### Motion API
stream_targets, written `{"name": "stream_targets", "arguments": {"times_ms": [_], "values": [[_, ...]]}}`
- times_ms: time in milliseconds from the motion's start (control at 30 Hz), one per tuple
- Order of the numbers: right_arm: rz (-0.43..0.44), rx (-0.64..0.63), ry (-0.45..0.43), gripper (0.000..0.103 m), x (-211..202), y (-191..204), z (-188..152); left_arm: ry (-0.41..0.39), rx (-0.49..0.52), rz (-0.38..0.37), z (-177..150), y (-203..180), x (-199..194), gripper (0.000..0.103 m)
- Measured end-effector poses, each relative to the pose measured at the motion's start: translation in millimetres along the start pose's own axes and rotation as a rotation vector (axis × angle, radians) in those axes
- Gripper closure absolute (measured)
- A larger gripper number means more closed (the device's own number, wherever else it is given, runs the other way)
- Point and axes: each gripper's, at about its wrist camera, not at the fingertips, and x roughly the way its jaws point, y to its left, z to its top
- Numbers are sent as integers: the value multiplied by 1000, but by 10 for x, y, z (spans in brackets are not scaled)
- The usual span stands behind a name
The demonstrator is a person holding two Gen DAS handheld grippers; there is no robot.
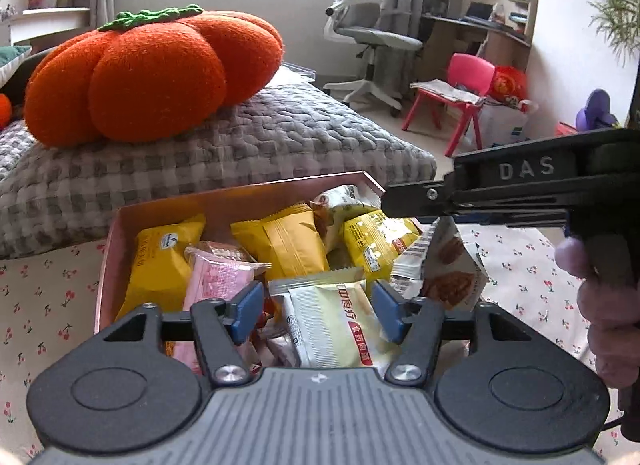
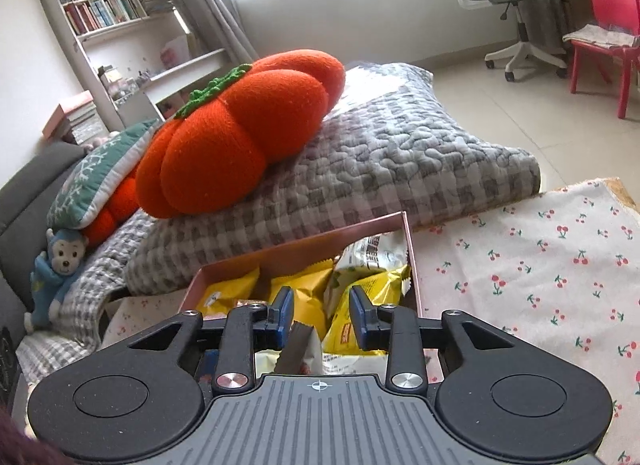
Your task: Organize snacks
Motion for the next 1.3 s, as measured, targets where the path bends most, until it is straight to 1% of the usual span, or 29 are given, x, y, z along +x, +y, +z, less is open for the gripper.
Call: {"name": "stream_targets", "arguments": {"times_ms": [100,167,267,300,367,433,567,700,900,1000,1100,1200,1300], "values": [[-4,-11,11,67,-49,16,11,-6,-18,6,9,8,-66,32],[-10,-23,9,52,-107,41,19,-10,-21,2,15,4,-121,27],[-8,-45,-4,44,-221,82,18,-24,-33,-5,28,-2,-199,22],[-8,-49,-4,42,-253,94,17,-27,-40,-5,28,-6,-239,20],[-8,-59,-7,35,-326,119,6,-27,-48,-6,17,-12,-283,18],[-13,-70,-9,31,-403,142,-14,-24,-49,2,-4,-24,-335,16],[-27,-96,-13,23,-545,182,-63,-15,-45,39,-78,-42,-427,12],[-43,-117,-12,18,-662,206,-138,-1,-66,59,-166,-23,-513,6],[-66,-140,3,15,-809,209,-308,21,-99,95,-245,0,-637,2],[-74,-143,9,14,-896,199,-383,34,-114,110,-278,-13,-698,1],[-92,-144,12,12,-987,194,-424,61,-130,152,-285,-42,-755,1],[-117,-150,12,11,-1080,208,-448,76,-145,180,-326,-83,-850,1],[-133,-163,16,10,-1182,249,-482,114,-177,205,-356,-102,-890,1]]}}
